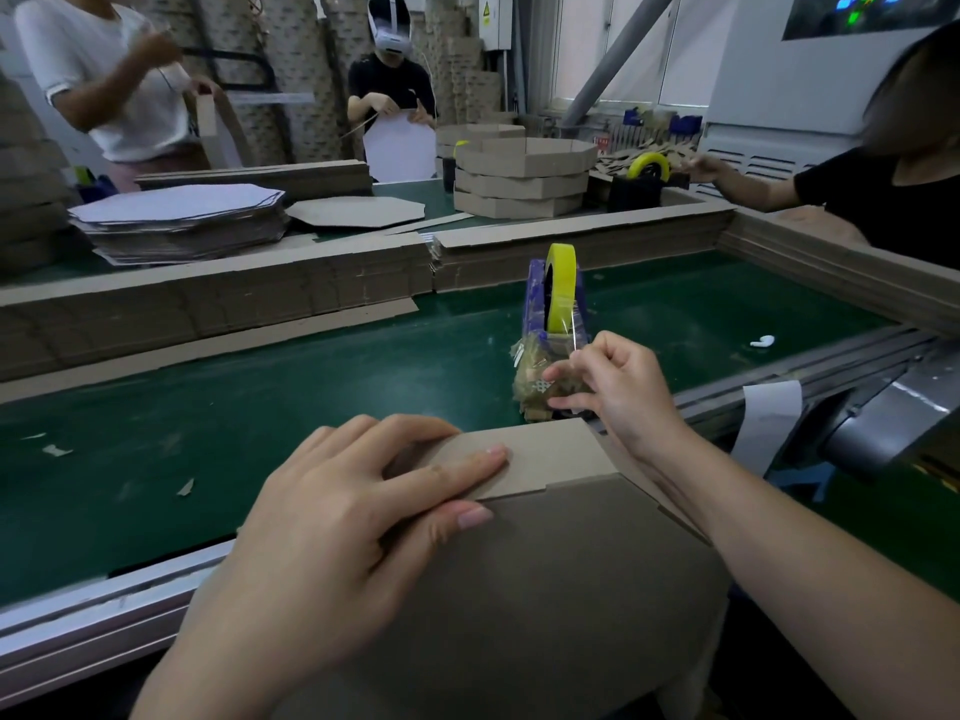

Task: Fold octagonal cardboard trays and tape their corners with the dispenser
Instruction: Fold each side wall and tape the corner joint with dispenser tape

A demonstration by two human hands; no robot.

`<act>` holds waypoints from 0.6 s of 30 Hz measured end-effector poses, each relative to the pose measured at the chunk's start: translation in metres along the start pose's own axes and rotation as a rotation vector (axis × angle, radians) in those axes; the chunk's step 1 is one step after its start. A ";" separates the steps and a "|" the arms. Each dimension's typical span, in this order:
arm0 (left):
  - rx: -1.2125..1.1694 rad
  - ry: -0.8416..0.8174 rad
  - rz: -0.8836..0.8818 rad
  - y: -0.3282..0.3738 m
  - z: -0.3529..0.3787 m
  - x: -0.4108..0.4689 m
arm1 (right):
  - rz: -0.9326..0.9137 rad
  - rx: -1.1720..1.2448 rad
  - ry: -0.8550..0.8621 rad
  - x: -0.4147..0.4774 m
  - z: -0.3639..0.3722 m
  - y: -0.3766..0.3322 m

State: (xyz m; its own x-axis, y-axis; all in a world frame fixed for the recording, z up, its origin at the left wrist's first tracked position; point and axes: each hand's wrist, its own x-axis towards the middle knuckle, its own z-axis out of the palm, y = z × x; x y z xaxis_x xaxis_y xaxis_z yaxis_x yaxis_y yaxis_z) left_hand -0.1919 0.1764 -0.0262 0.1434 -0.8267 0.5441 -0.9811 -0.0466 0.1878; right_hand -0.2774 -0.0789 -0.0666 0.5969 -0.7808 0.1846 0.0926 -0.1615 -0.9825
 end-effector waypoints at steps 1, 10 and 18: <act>-0.001 0.000 0.002 0.000 0.000 0.000 | -0.001 -0.003 0.000 0.000 -0.001 -0.001; 0.010 -0.004 0.013 -0.001 0.001 -0.001 | -0.042 -0.095 0.003 -0.007 0.004 0.004; -0.014 -0.003 0.026 -0.001 -0.001 -0.002 | 0.025 -0.025 -0.007 -0.012 -0.004 -0.002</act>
State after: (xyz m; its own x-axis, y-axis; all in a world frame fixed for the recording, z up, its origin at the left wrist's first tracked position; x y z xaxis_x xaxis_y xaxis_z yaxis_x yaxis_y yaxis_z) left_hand -0.1910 0.1784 -0.0268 0.1178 -0.8291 0.5465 -0.9825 -0.0175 0.1852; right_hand -0.2878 -0.0713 -0.0664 0.6040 -0.7808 0.1595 0.0575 -0.1569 -0.9859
